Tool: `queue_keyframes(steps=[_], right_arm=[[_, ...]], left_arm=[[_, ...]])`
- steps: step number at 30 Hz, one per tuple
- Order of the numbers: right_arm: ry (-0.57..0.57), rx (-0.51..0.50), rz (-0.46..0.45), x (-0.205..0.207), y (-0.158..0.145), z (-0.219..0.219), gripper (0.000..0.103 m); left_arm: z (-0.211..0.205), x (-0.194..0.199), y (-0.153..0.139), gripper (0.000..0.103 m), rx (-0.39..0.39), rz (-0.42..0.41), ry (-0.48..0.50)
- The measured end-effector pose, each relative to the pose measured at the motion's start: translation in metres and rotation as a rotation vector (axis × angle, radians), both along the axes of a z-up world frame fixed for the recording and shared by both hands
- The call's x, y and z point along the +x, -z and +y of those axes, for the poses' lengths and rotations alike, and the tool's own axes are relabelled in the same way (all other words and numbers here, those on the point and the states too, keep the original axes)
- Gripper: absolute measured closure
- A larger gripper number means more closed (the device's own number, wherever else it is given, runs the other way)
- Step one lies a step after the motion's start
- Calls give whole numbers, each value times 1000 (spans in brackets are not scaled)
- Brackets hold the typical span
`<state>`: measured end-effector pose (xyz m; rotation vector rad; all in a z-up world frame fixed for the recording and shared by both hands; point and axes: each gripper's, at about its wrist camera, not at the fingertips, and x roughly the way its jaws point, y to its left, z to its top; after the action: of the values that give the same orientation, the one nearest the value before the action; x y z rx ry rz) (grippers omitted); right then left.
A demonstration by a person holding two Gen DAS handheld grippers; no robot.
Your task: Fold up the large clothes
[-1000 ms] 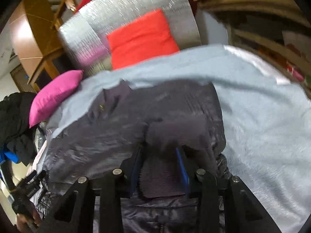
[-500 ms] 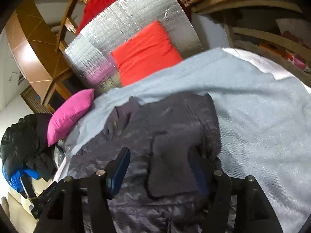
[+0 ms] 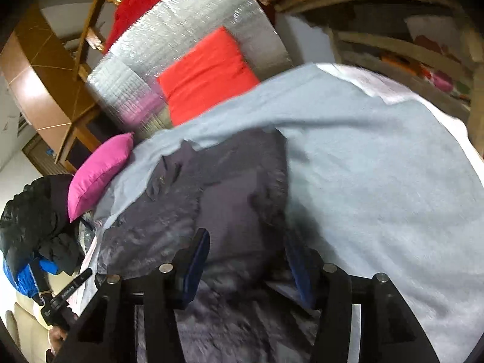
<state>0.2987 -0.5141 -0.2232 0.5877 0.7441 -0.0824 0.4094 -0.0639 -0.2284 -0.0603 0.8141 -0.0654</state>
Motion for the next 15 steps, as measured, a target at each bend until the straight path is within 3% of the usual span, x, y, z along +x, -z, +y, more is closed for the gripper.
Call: queue_keyframes(steps=[5,10,15], right_arm=[[6,-8,35,-26,6,-15,47],[-5,-1,39,-61,14,-17,47],[0,61,35,-98,20,-16,47]], left_arm=[[38,-11,4,24,24,16,-28],[77,-47,13,24,47,42,-54],[100,-96,12,24,76,-9,-25]])
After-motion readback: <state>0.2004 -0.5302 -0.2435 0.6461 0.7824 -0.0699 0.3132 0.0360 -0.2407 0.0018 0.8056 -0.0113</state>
